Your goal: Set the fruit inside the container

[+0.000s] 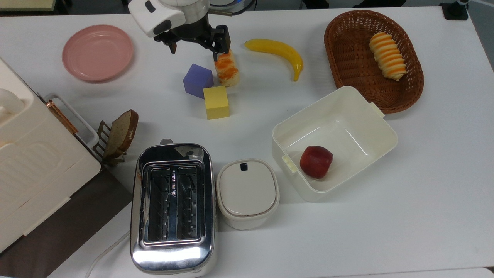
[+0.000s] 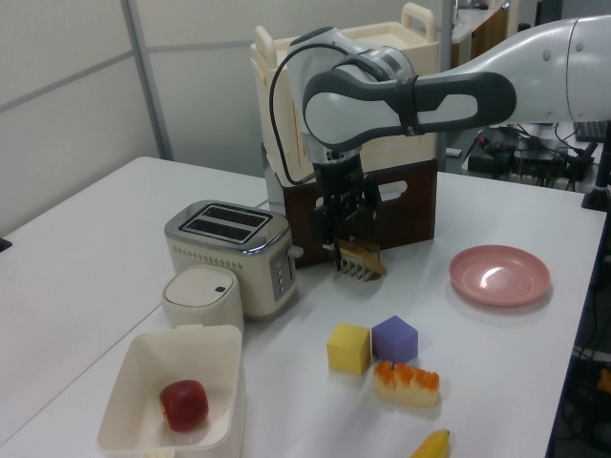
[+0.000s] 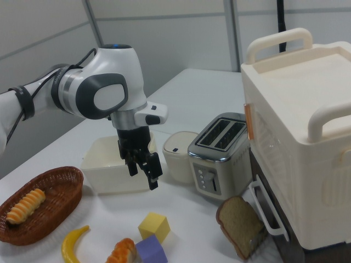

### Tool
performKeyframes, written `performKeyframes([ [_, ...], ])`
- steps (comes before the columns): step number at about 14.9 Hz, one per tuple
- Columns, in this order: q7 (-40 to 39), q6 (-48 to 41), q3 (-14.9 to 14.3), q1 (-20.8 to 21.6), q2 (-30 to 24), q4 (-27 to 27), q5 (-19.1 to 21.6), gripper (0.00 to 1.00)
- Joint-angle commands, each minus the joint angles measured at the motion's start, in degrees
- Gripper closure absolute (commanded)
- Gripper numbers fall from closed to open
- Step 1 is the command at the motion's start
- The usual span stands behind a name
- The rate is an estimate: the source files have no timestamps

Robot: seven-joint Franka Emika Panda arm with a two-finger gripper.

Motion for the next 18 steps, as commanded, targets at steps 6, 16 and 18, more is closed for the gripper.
performKeyframes([
  [6,1.3,1.3,-0.5,0.4,-1.3,-1.0,-0.6,0.00],
  [16,0.6,1.0,0.0,0.7,-1.1,-1.5,-1.1,0.00],
  [18,0.5,1.2,0.1,0.8,-0.9,-1.9,-1.3,0.00],
])
